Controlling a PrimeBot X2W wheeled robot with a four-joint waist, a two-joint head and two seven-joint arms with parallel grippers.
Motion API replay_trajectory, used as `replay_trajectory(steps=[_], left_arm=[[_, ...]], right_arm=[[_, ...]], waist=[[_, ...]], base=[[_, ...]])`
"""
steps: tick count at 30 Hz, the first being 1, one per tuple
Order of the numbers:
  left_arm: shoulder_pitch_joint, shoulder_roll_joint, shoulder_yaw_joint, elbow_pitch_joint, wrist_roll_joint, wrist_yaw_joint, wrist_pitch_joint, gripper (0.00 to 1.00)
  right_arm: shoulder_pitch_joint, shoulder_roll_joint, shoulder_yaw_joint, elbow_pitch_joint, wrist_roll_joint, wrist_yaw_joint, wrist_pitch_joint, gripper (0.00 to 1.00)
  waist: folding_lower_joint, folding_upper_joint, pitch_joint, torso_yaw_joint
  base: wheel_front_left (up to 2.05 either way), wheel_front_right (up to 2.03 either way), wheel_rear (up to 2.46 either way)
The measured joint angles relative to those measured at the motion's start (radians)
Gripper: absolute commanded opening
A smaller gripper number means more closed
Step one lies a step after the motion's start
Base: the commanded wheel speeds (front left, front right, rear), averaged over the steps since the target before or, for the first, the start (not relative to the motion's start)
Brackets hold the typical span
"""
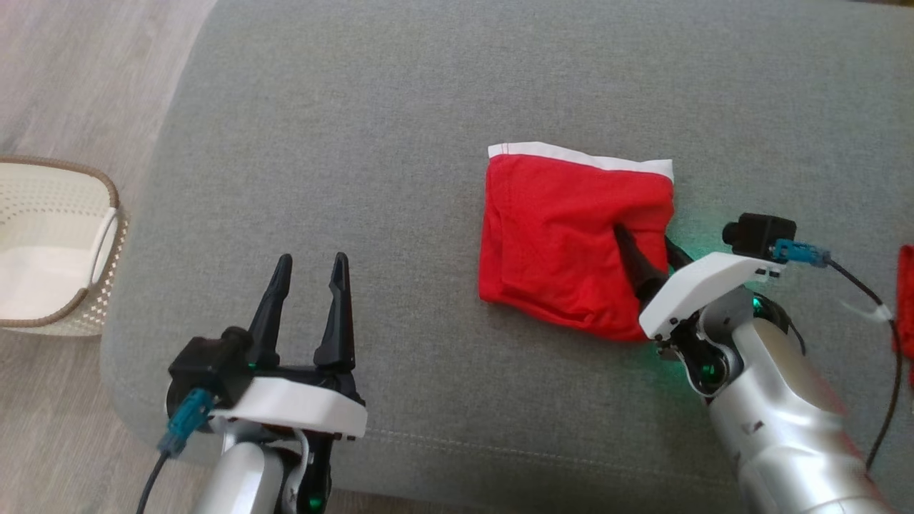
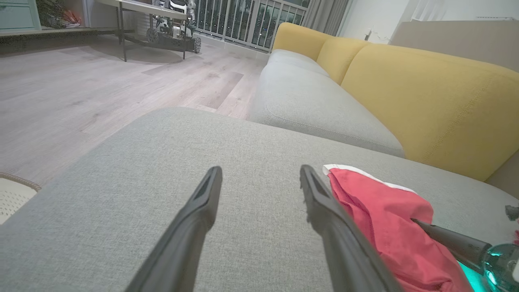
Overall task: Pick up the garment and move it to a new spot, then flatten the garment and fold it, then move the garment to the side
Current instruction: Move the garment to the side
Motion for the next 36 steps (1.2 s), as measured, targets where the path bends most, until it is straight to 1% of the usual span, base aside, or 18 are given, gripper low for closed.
replay_trajectory(steps=[1,2,4,10,13,19,23,26,31,33,36], left_arm=[[0.000,0.000,0.000,0.000,0.000,0.000,0.000,1.00],[0.000,0.000,0.000,0.000,0.000,0.000,0.000,1.00],[0.000,0.000,0.000,-0.003,0.000,0.002,0.000,1.00],[0.000,0.000,-0.002,-0.005,0.007,0.001,0.000,1.00],[0.001,0.000,0.000,-0.005,0.021,0.001,0.000,1.00],[0.001,0.000,0.001,-0.004,0.052,-0.020,0.000,1.00],[0.000,0.000,0.001,-0.003,0.073,-0.033,0.000,1.00],[-0.009,0.000,-0.003,0.000,0.094,-0.048,0.000,1.00],[-0.070,0.000,-0.014,0.014,0.154,-0.095,0.000,1.00],[-0.096,0.000,-0.016,0.015,0.175,-0.108,0.000,1.00],[-0.135,0.001,-0.014,0.021,0.209,-0.136,0.000,1.00]], right_arm=[[0.000,0.000,0.000,0.000,0.000,0.000,0.000,0.49],[-0.009,0.000,0.006,0.016,-0.011,0.000,-0.011,0.01],[-0.026,0.000,0.022,0.048,-0.055,0.000,-0.045,0.00],[-0.047,-0.002,0.073,0.118,-0.285,0.000,-0.156,0.00],[-0.054,-0.010,0.095,0.117,-0.388,0.000,-0.184,0.00],[-0.069,-0.038,0.089,0.079,-0.499,0.000,-0.200,0.00],[-0.070,-0.058,0.116,0.012,-0.516,0.000,-0.167,0.00],[-0.070,-0.089,0.139,-0.073,-0.505,0.000,-0.121,0.00],[-0.069,-0.175,0.176,-0.263,-0.468,0.000,-0.025,0.00],[-0.066,-0.220,0.182,-0.336,-0.462,0.000,0.020,0.00],[-0.056,-0.282,0.162,-0.434,-0.444,0.000,0.077,0.00]], waist=[[0.0000,0.0000,0.000,0.000],[0.0000,0.0000,-0.001,0.001],[0.0000,0.0000,-0.002,-0.002],[0.0000,0.0000,-0.014,-0.028],[0.0000,0.0000,-0.024,-0.051],[0.0000,0.0000,-0.038,-0.126],[0.0000,0.0000,-0.041,-0.192],[0.0000,0.0000,-0.036,-0.249],[0.0000,0.0000,-0.012,-0.352],[0.0000,0.0000,0.002,-0.392],[0.0000,0.0000,0.035,-0.448]], base=[[0.00,0.00,0.00],[0.00,0.00,0.00],[0.00,0.00,0.00],[0.00,0.00,0.00],[0.00,0.00,0.00],[0.00,0.00,0.00],[0.00,0.00,0.00],[0.00,0.00,0.00],[0.00,0.00,0.00],[0.00,0.00,0.00],[0.00,0.00,0.00]])
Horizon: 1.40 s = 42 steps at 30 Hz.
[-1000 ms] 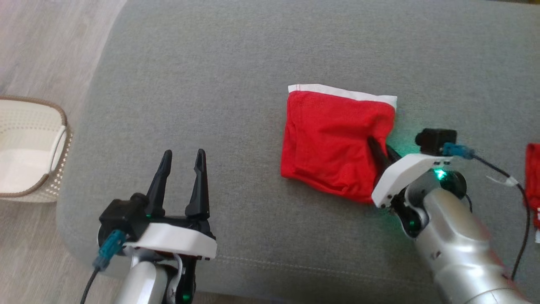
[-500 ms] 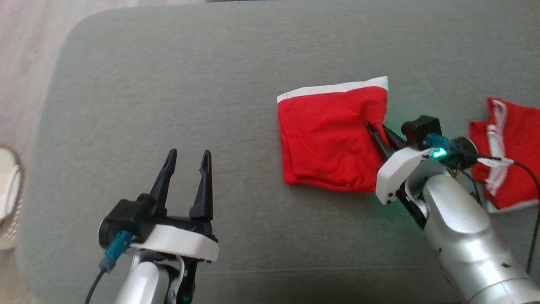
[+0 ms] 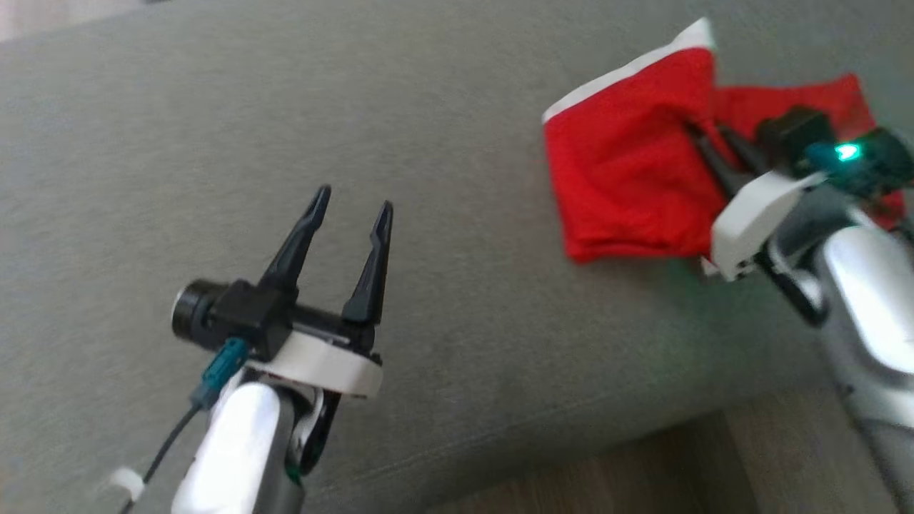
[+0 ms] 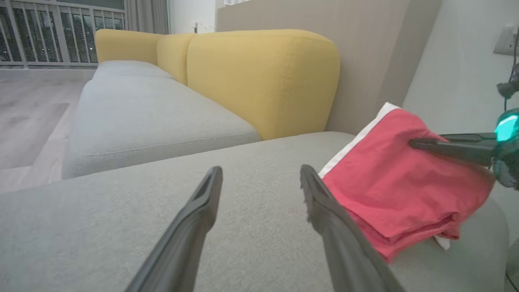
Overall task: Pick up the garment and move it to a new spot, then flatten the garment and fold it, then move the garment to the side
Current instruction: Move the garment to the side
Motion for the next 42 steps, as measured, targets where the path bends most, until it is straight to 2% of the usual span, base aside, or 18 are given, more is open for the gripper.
replay_trajectory(steps=[5,11,18,25,26,27,36,42], left_arm=[[-0.073,0.025,0.008,0.010,0.040,-0.030,0.000,1.00],[-0.141,0.055,0.007,0.013,0.058,-0.047,-0.007,1.00],[-0.178,0.081,0.010,0.013,0.058,-0.055,-0.007,1.00],[-0.193,0.098,0.026,0.007,0.058,-0.060,-0.007,1.00],[-0.193,0.098,0.026,0.007,0.058,-0.060,-0.007,1.00],[-0.193,0.099,0.031,0.006,0.058,-0.060,-0.007,1.00],[-0.190,0.079,0.051,0.015,0.052,-0.059,-0.007,1.00],[-0.161,0.036,0.079,0.014,0.026,-0.045,-0.007,1.00]], right_arm=[[0.029,-0.050,-0.040,-0.109,0.036,0.000,0.065,0.00],[0.009,-0.100,-0.072,-0.088,0.004,0.000,0.055,0.00],[-0.087,-0.083,-0.133,-0.008,-0.049,0.000,-0.028,0.00],[-0.106,-0.034,-0.208,0.073,-0.128,0.000,-0.074,0.00],[-0.106,-0.034,-0.208,0.073,-0.128,0.000,-0.074,0.33],[-0.107,-0.024,-0.217,0.081,-0.136,0.000,-0.078,1.00],[-0.112,0.028,-0.297,0.119,-0.201,0.000,-0.097,1.00],[-0.109,0.077,-0.292,0.058,-0.192,0.000,-0.096,1.00]], waist=[[0.0000,0.0000,0.070,-0.087],[0.0000,0.0000,0.170,-0.167],[0.0002,0.0000,0.279,-0.212],[0.0001,0.0000,0.334,-0.208],[0.0001,0.0000,0.334,-0.208],[0.0001,0.0000,0.336,-0.206],[0.0001,0.0000,0.288,-0.188],[0.0000,0.0000,0.203,-0.163]], base=[[0.00,0.00,0.00],[0.00,0.00,0.00],[0.00,0.00,0.00],[0.00,0.00,0.00],[0.00,0.00,0.00],[0.00,0.00,0.00],[0.00,0.00,0.00],[0.00,0.00,0.00]])
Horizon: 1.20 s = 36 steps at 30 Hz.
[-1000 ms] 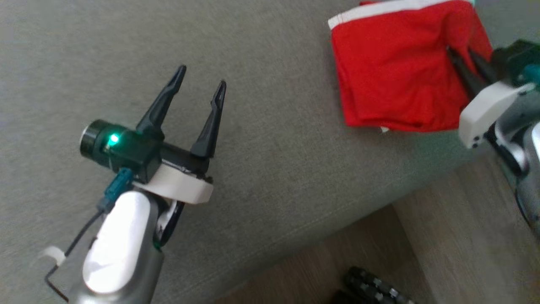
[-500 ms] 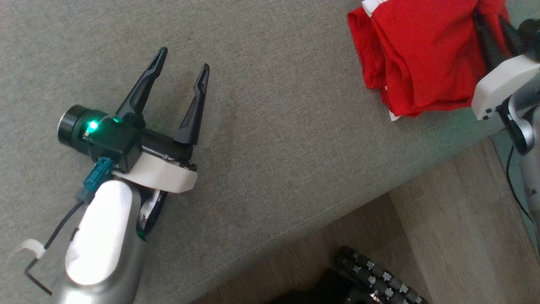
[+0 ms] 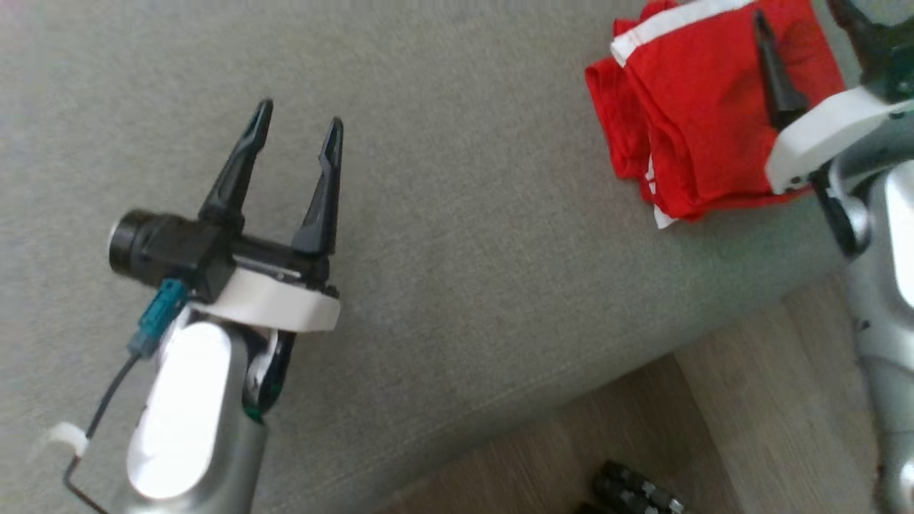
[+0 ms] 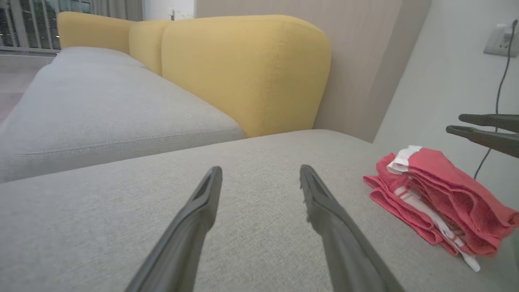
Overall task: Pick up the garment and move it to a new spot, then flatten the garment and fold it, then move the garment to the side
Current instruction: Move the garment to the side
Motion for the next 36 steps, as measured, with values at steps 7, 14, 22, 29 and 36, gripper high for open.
replay_trajectory(steps=[7,14,22,29,36], left_arm=[[0.124,-0.032,0.061,0.005,-0.058,0.058,0.000,1.00],[0.257,-0.036,0.076,-0.025,-0.095,0.104,0.000,1.00],[0.392,-0.036,0.070,-0.041,-0.155,0.183,0.000,1.00],[0.436,-0.036,0.071,-0.079,-0.194,0.194,0.000,1.00],[0.451,-0.036,0.092,-0.100,-0.203,0.183,0.000,1.00]], right_arm=[[0.115,0.103,-0.004,-0.140,0.098,0.000,-0.022,1.00],[0.290,0.163,-0.043,-0.196,0.048,0.000,-0.097,1.00],[0.495,0.208,-0.075,-0.238,0.039,0.000,-0.135,1.00],[0.595,0.213,-0.055,-0.268,0.081,0.000,-0.165,1.00],[0.613,0.214,-0.049,-0.281,0.104,0.000,-0.177,1.00]], waist=[[0.0000,0.0000,-0.146,0.068],[-0.0001,0.0000,-0.270,0.148],[-0.0001,0.0001,-0.397,0.224],[-0.0001,0.0001,-0.455,0.268],[-0.0001,0.0000,-0.467,0.277]], base=[[0.00,0.00,0.00],[0.00,0.00,0.00],[0.00,0.00,0.00],[0.00,0.00,0.00],[0.00,0.00,0.00]])
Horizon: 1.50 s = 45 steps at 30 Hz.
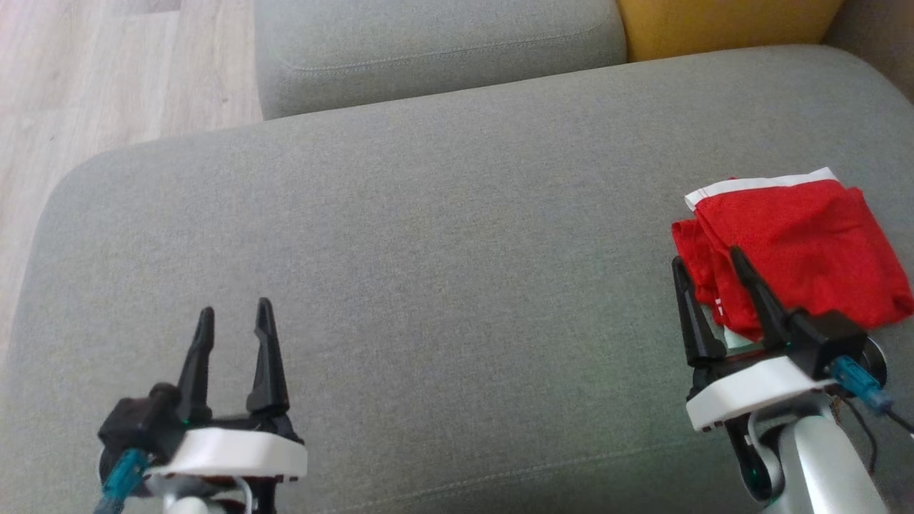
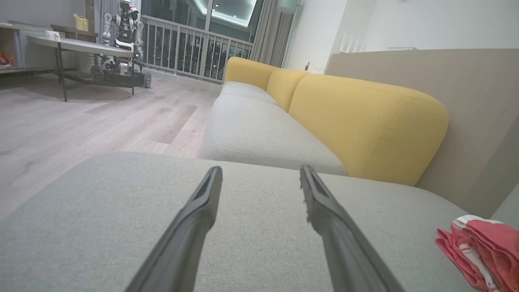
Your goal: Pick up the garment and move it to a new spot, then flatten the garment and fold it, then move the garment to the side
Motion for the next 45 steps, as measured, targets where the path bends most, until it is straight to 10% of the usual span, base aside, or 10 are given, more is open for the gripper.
replay_trajectory(steps=[17,31,32,45], left_arm=[[0.003,0.000,0.014,-0.026,0.050,0.000,0.000,1.00],[0.018,0.000,0.029,0.016,-0.045,-0.095,0.000,1.00],[0.018,0.000,0.033,0.020,-0.049,-0.095,0.000,0.00],[0.055,-0.002,0.031,0.104,-0.144,-0.097,0.021,0.00]], right_arm=[[0.000,0.001,-0.007,0.003,0.007,0.000,-0.010,1.00],[0.000,0.002,0.004,0.002,0.007,0.000,-0.017,1.00],[0.000,0.002,0.005,0.007,0.007,0.000,-0.017,0.00],[0.059,0.002,0.007,0.085,0.109,0.000,0.007,0.00]], waist=[[0.0000,0.0000,0.009,0.001],[0.0000,0.0000,0.006,0.004],[0.0000,0.0000,0.006,0.004],[0.0000,0.0000,0.007,0.009]], base=[[0.00,0.00,0.00],[0.00,0.00,0.00],[0.00,0.00,0.00],[0.00,0.00,0.00]])
